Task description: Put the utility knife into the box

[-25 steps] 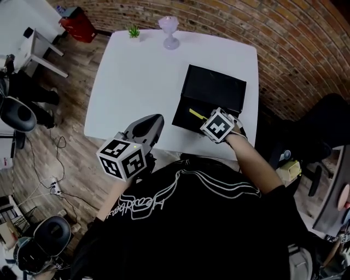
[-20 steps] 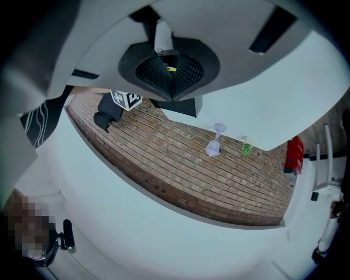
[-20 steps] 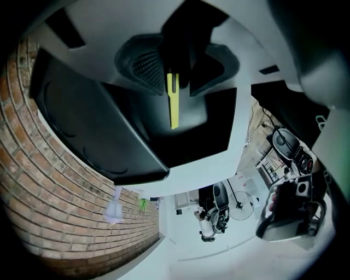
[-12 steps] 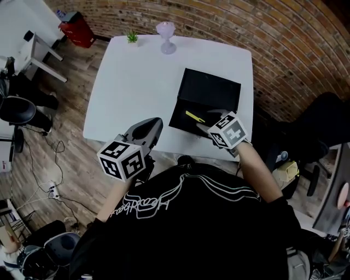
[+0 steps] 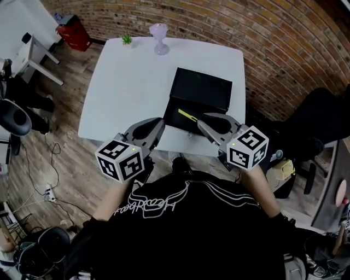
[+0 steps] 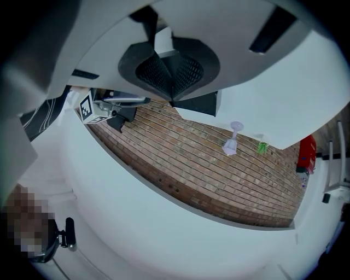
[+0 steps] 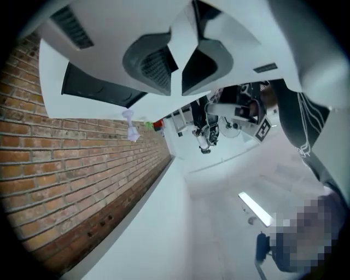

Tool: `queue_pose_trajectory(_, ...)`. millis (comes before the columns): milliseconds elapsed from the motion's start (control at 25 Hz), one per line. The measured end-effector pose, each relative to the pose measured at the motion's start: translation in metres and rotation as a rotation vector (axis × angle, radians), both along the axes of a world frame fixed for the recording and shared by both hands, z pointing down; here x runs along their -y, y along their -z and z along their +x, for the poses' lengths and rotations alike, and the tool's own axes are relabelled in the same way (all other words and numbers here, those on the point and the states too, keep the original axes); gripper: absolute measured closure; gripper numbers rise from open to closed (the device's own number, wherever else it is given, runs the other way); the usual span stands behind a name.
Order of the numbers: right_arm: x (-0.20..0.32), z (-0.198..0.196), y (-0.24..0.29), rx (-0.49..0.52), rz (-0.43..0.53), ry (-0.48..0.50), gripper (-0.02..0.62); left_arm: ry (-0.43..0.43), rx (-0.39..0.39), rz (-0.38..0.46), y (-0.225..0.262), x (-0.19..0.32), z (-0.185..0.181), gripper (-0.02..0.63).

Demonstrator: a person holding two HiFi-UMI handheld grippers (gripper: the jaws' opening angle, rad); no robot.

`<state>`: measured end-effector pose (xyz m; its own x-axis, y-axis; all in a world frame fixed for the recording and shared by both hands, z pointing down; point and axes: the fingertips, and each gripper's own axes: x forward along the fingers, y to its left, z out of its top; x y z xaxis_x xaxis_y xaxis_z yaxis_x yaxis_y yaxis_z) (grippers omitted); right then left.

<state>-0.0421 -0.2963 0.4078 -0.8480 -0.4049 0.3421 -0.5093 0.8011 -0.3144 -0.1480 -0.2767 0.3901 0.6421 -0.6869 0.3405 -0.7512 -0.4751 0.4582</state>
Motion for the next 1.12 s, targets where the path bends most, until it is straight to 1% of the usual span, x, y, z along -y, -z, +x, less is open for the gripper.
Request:
queue_pose_trajectory(80,-0.007,0.004,0.016,0.041,0.037,-0.015,0.565,-0.024,-0.001,0.013,0.008,-0.006,0.009,0.574)
queue_pose_trajectory(160,-0.016,0.007,0.026,0.059,0.082,-0.009,0.594,-0.045,-0.002,0.028,0.015,-0.013,0.018,0.575)
queue_pose_trajectory(240,-0.027,0.008,0.031,0.075,0.115,0.015,0.594,-0.063,-0.002,0.041,0.021,-0.021,0.025,0.575)
queue_pose_trajectory(360,-0.044,0.005,0.038,0.131,0.127,0.048,0.594,-0.086,-0.001,0.052,0.025,-0.03,0.032,0.574)
queue_pose_trajectory(640,-0.068,0.004,0.058,0.21,0.139,0.052,0.594,-0.12,-0.01,0.06,0.032,-0.046,0.041,0.575)
queue_pose_trajectory(800,-0.076,0.006,0.059,0.227,0.133,0.047,0.594,-0.135,-0.023,0.052,0.029,-0.054,0.048,0.575)
queue_pose_trajectory(1120,-0.084,0.009,0.056,0.205,0.147,0.045,0.594,-0.144,-0.021,0.055,0.028,-0.061,0.053,0.574)
